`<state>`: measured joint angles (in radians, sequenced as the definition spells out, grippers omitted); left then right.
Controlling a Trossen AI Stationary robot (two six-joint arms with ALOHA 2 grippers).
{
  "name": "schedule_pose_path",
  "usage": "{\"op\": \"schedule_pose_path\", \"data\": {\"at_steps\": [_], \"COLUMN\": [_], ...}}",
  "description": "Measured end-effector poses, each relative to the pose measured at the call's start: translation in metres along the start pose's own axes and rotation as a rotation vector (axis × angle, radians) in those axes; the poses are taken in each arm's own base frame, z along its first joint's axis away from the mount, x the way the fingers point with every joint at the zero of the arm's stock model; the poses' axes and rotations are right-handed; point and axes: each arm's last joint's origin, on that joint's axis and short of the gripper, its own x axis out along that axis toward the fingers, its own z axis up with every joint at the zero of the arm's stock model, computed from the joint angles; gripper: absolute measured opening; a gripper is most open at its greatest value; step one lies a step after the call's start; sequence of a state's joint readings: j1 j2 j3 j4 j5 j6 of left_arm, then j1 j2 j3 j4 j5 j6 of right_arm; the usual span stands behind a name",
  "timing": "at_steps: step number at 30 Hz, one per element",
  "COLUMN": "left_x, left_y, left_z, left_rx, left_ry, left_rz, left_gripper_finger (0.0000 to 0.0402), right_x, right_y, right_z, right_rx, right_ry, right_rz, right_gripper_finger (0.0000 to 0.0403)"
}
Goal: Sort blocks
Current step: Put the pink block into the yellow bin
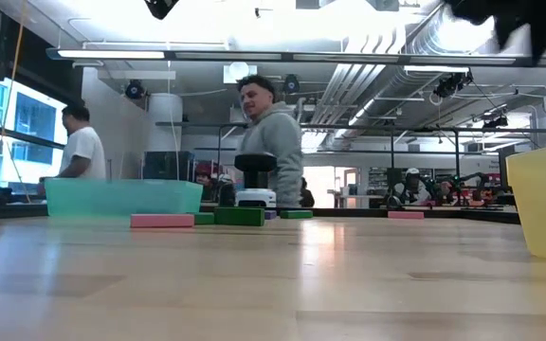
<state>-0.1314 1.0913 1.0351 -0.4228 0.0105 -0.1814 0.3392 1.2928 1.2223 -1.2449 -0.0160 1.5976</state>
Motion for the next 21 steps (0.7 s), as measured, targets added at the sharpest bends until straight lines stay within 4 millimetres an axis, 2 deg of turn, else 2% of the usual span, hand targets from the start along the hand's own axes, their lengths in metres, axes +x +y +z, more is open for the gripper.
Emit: {"op": "schedule_pose_path", "data": {"at_steps": [4,9,11,15,18,21], "left_x": [0.004,0.005,0.004,0.001,-0.003,-0.007], "left_y": [0.004,0.013,0.017,0.027,0.034,0.042], "left_z": [0.008,0.02,0.025,0.035,0.041,0.045], "left_rx": [-0.009,-0.09,-0.144,-0.252,-0.305,-0.357], "left_ry": [-0.091,-0.229,-0.287,-0.406,-0.49,-0.56], "left_rz": [0.124,0.209,0.226,0.279,0.353,0.44], "left_gripper_finger": [0.0158,0.0158,0.0158,0.0158,0.0158,0.0158], "right_x": [0.013,0.046,0.052,0.053,0.05,0.057], "right_y": [-0.033,-0.091,-0.113,-0.148,-0.166,-0.18], "right_z": [0.069,0.152,0.18,0.227,0.261,0.291], "right_rx": [-0.107,-0.113,-0.088,-0.062,-0.062,-0.063], "right_ry": [-0.067,-0.186,-0.241,-0.32,-0.386,-0.4], "right_rz": [0.03,0.019,0.008,-0.029,-0.07,-0.133], "right_gripper_finger": [0.0167,0.0165,0.0165,0.0165,0.0165,0.0158]}}
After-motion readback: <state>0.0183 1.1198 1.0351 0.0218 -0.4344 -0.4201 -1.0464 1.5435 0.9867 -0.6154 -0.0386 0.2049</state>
